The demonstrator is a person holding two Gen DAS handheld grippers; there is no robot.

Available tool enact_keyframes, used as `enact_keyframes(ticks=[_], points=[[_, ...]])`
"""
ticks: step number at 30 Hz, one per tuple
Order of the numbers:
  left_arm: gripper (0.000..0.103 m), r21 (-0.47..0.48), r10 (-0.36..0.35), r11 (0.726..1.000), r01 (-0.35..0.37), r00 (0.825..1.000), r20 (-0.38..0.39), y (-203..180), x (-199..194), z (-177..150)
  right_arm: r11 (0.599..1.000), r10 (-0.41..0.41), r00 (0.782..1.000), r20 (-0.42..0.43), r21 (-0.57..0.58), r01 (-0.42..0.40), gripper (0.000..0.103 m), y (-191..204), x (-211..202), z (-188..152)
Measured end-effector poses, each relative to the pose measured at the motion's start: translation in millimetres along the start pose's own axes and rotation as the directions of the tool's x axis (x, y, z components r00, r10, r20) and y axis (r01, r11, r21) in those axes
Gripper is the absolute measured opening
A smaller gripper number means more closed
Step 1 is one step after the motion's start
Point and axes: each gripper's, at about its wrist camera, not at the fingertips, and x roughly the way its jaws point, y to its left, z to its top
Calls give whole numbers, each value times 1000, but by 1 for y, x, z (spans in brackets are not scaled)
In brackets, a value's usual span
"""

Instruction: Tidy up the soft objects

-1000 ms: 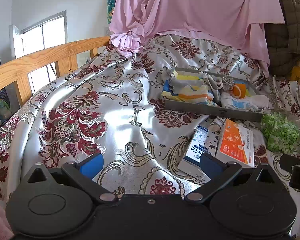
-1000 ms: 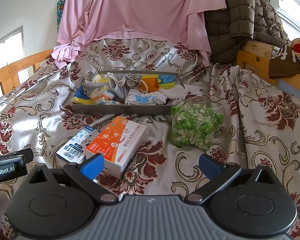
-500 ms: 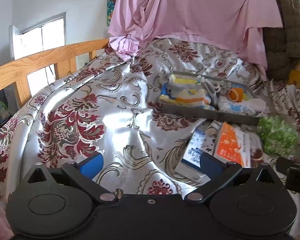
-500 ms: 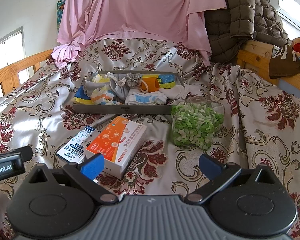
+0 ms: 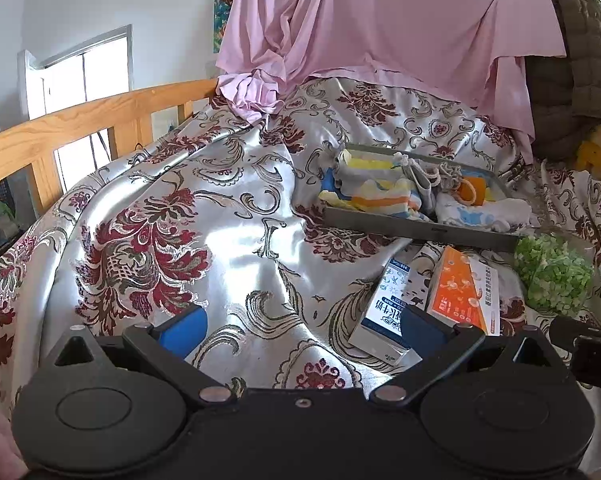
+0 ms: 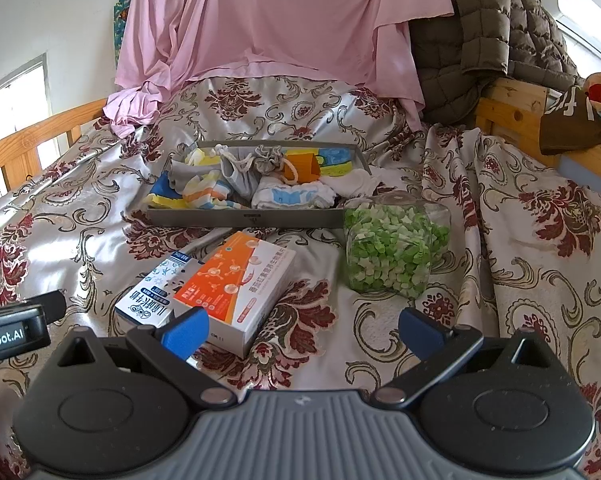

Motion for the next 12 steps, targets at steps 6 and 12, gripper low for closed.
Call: enact_keyframes(ticks=[6,12], points=[[102,2,-12,1000,12,1000,2,0,0,0,1000,3,1000,-7,0,-3,103,0,1,0],[102,-4,-8,1000,8,1000,-7,1,1,0,1000,4,1000,-10,1,-4,103,7,-1,-3]])
